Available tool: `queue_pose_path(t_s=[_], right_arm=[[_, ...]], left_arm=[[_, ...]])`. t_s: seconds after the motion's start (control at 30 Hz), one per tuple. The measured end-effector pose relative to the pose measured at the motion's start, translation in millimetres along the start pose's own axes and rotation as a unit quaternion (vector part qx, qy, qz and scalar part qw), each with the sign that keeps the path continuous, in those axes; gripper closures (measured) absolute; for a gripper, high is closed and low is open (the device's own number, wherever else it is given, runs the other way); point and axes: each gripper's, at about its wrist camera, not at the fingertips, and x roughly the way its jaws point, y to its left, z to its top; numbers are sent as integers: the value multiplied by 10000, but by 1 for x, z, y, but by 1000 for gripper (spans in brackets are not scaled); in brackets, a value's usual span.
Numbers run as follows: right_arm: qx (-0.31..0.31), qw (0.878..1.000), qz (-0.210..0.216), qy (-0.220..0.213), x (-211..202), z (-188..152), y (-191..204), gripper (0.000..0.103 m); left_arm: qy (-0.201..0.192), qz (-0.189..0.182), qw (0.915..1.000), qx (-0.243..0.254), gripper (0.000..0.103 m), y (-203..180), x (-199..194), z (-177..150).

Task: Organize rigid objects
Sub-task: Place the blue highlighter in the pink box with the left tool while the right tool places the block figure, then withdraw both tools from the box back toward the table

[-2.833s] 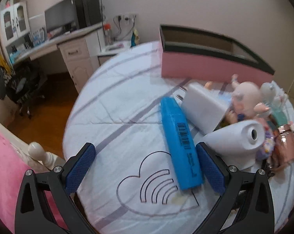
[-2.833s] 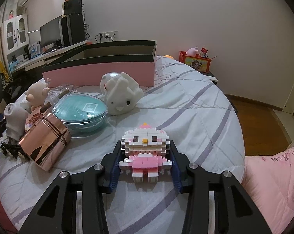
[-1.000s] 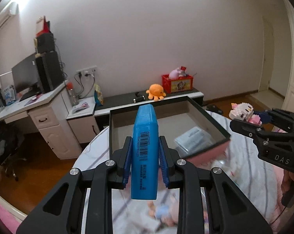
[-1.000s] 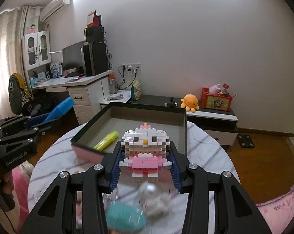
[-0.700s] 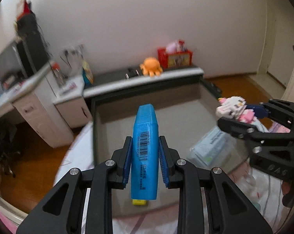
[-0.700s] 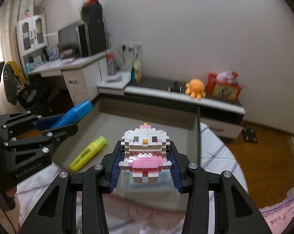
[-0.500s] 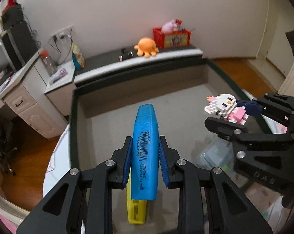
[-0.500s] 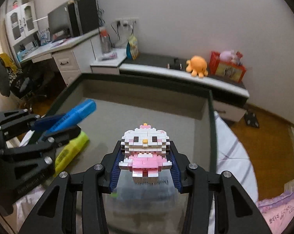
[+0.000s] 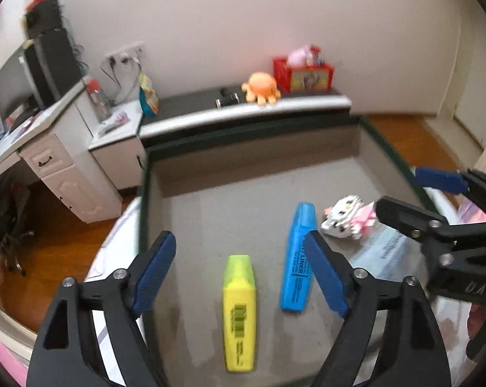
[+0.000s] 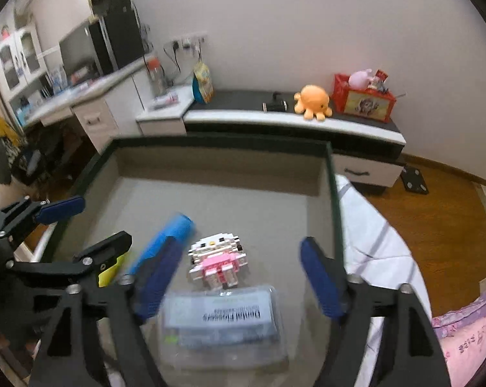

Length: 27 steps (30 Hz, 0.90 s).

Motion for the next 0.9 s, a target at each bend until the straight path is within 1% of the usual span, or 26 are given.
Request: queue_pose_path(t_s=[0.07, 0.13, 0.17, 0.2, 0.27, 0.33, 0.37, 0.4, 0.43, 0.5, 0.57, 0.63, 0.67, 0.77, 0.83, 0.9], right_arm=[[-35, 9999, 8, -153, -18, -2, 4, 23], [-83, 9991, 25, -405, -44, -8, 8, 22], [-117, 9986, 61, -512, -57, -12, 11, 21], [-143, 9977, 80, -659, -72, -16, 15, 21], [-182, 9950, 115, -977, -105, -29, 22, 19], [-194, 9919, 184, -1239, -131, -39, 28, 15], [-192, 9901, 197, -1380, -145, -47, 32, 13], [-195, 9885, 222, -1486, -158, -56, 36, 6], [-210, 9868, 247, -1587, -167, -62, 38, 0], [-283, 9813, 239, -1890, -193, -81, 45, 0], [-288, 9768, 185, -2116, -212, -100, 52, 0], [-333, 9707, 43, -2381, -234, -121, 60, 0], [-338, 9680, -56, -2486, -242, -130, 64, 0], [-280, 9581, -286, -2836, -261, -155, 73, 0], [-254, 9493, -534, -3088, -274, -173, 81, 0], [-281, 9420, -726, -3265, -282, -191, 88, 0]], left_arm=[[-186, 0, 9998, -63, 14, 2, -22, -5], [-517, 150, 9985, -73, 11, 2, -53, -13], [-673, 220, 9975, -69, 8, 1, -69, -17], [-840, 297, 9960, -74, 4, 0, -85, -23], [-1234, 452, 9913, -79, 2, -2, -123, -38], [-1582, 497, 9861, -109, 0, -6, -157, -54], [-1775, 493, 9828, -140, 0, -8, -175, -63], [-1927, 477, 9800, -167, 0, -11, -191, -73], [-2050, 473, 9774, -191, 0, -13, -204, -80], [-2359, 588, 9696, -271, 0, -18, -231, -98], [-2708, 821, 9584, -367, 0, -25, -260, -121], [-2950, 1040, 9485, -508, 0, -30, -281, -141], [-3043, 1044, 9453, -546, 0, -31, -289, -150], [-3125, 1023, 9423, -628, 0, -36, -308, -175], [-3113, 1001, 9431, -599, 0, -41, -315, -191], [-3020, 1002, 9466, -515, 0, -48, -317, -202]])
